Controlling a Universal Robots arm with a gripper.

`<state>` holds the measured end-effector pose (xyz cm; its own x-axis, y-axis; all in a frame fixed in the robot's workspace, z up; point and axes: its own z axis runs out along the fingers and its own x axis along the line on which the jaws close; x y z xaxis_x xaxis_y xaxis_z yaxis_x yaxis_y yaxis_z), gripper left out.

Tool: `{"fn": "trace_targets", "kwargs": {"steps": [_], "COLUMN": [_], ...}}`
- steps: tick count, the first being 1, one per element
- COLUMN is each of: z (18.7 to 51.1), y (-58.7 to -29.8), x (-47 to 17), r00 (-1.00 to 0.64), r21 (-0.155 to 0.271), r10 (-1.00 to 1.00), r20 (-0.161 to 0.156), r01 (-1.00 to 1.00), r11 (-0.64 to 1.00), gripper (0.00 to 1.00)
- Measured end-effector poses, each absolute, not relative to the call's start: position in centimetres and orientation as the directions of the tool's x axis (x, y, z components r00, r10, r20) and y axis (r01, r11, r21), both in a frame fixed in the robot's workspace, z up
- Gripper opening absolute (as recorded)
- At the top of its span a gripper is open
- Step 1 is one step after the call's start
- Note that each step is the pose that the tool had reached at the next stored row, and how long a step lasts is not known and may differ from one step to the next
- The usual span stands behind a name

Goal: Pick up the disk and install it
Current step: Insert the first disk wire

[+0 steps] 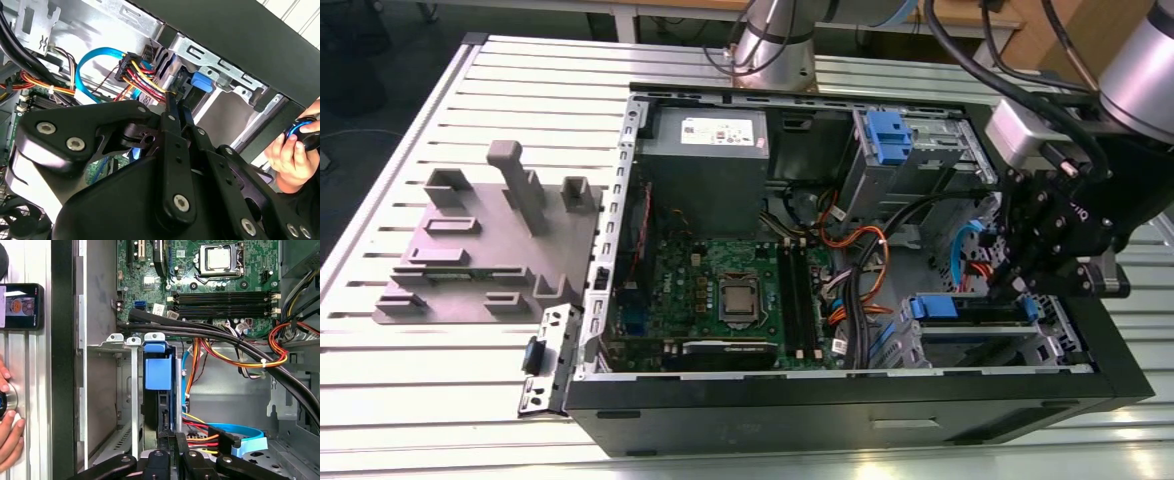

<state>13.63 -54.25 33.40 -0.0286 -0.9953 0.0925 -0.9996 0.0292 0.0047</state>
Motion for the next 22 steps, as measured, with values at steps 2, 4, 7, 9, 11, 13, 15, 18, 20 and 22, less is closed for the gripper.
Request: {"fn": "trace_targets", "kwargs": {"steps": [2,4,7,9,11,13,15,18,20,22], "z": [33.39,33.38,33.37,33.35,33.31,33.29,33.29,33.26,33.20,33.14], "y": [-54.42,-54.51,-54.53,-54.54,-54.54,-54.55,-54.58,-54.59,-54.59,-54.59], "x": [13.63,13.61,13.59,13.58,13.58,13.57,13.56,13.56,13.56,13.55], "r00": [-0.032,-0.036,-0.039,-0.039,-0.039,-0.032,-0.024,-0.022,-0.022,-0.022], "r21": [0.005,0.005,0.005,0.005,0.005,0.005,0.005,0.005,0.005,0.005], "r10": [-0.995,-0.995,-0.995,-0.995,-0.996,-0.996,-0.996,-0.996,-0.996,-0.996], "r20": [0.092,0.092,0.091,0.088,0.085,0.084,0.084,0.085,0.084,0.084], "r01": [-0.999,-0.999,-0.999,-0.999,-0.999,-0.999,-1.000,-1.000,-1.000,-1.000], "r11": [0.032,0.036,0.039,0.039,0.039,0.033,0.024,0.022,0.022,0.022], "gripper": [0.16,0.16,0.16,0.16,0.16,0.16,0.16,0.16,0.16,0.16]}}
